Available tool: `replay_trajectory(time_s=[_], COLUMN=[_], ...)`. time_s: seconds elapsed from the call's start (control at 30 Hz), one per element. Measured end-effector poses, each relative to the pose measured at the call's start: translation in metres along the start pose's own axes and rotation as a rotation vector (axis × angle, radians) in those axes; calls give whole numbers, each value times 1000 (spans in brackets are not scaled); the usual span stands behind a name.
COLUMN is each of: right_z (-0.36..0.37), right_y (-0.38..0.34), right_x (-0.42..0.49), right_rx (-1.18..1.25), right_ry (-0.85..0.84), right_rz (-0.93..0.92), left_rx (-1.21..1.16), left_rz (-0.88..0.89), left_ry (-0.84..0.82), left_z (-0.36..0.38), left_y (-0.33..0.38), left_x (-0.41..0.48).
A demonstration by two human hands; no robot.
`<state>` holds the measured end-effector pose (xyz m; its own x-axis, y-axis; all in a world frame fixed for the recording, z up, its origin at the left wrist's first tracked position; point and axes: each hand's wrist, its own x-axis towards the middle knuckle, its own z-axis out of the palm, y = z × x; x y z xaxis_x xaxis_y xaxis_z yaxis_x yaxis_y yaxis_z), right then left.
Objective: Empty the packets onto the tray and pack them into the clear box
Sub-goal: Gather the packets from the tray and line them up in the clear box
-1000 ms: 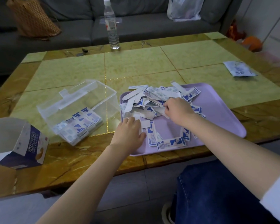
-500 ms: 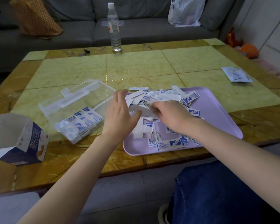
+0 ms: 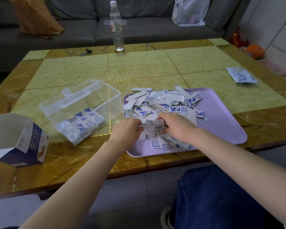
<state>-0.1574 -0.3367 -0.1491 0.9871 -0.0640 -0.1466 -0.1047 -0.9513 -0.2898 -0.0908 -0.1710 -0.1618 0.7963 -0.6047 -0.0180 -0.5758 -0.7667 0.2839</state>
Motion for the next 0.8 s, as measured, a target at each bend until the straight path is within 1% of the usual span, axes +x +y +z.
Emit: replay_trajectory(time_s=[0.1, 0.33, 0.47, 0.53, 0.63, 0.8], right_z=[0, -4, -11, -12, -8, 1], right_y=[5, 6, 4, -2, -14, -26], right_x=[-2, 8, 11, 12, 12, 19], right_rx=[8, 137, 222, 265, 378, 503], right_ry=[11, 338, 449, 465, 422, 409], right_rz=[14, 98, 131, 118, 91, 144], left_rx=[-46, -226, -254, -280, -350, -463], left_rz=[-26, -169, -206, -203, -189, -118], left_ry=[36, 96, 116, 113, 100, 62], left_z=[0, -1, -4, -5, -5, -1], left_y=[-1, -7, -8, -3, 10, 28], left_x=[1, 8, 10, 11, 10, 7])
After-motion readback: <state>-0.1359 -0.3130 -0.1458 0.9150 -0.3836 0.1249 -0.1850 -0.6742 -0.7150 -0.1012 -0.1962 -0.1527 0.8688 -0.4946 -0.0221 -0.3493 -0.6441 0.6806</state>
